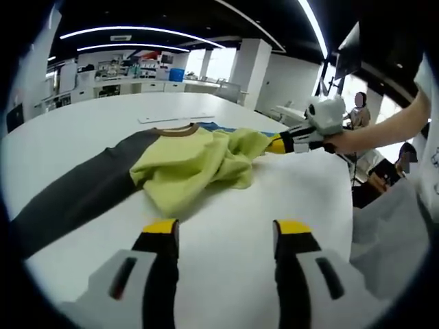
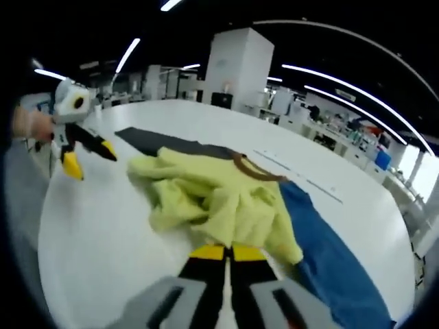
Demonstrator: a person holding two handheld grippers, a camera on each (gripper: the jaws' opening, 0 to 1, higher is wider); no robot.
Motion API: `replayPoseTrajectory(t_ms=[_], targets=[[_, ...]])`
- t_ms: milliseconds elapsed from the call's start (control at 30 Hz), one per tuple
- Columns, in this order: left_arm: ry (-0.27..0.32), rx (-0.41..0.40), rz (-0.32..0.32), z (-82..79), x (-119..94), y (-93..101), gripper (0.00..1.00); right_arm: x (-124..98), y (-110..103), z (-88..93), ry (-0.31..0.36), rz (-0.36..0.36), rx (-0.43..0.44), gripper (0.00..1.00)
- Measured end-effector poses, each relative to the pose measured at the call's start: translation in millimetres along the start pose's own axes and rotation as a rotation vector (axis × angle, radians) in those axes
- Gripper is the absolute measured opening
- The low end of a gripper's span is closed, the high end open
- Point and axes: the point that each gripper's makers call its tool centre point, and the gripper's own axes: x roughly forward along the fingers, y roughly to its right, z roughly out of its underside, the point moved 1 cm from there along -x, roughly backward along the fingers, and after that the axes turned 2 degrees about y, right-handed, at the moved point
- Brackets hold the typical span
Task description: Fold the garment on the visible template until the final outline fits inside the template.
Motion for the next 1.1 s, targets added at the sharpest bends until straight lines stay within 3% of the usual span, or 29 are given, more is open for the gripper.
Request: replayPoseTrajectory(t_ms=[200, 633, 833, 933, 1033, 1100], targets=[[0.002, -0.008, 0.001, 0.1, 0, 1.6, 0.51, -22, -3, 7.2, -0.024, 0.005, -0.062, 0.0], [-0.014, -0.012, -0.033, 3.1, -1, -10.8, 0.46, -64, -3, 29.8, -0.071, 0.038, -0.087, 0.0], [-0.051, -0.026, -0.099, 10.3, 9, -34.8, 0.36, -72, -1, 43.8, -0.091, 0.051, -0.057, 0.0], [-0.069, 0.032, -0.142, 10.5, 15, -47.6, 0.35, -74, 0, 44.3, -0.094, 0.054, -0.044, 0.0], [-0.066, 0.036, -0.17, 9.0, 21, -55.6, 0.32, -74, 2, 44.1, -0.093, 0.059, -0.037, 0.0], [-0.104, 0.112, -0.203, 12.7, 23, -65.6, 0.3, -74, 3, 44.0, -0.091, 0.061, -0.033, 0.0]])
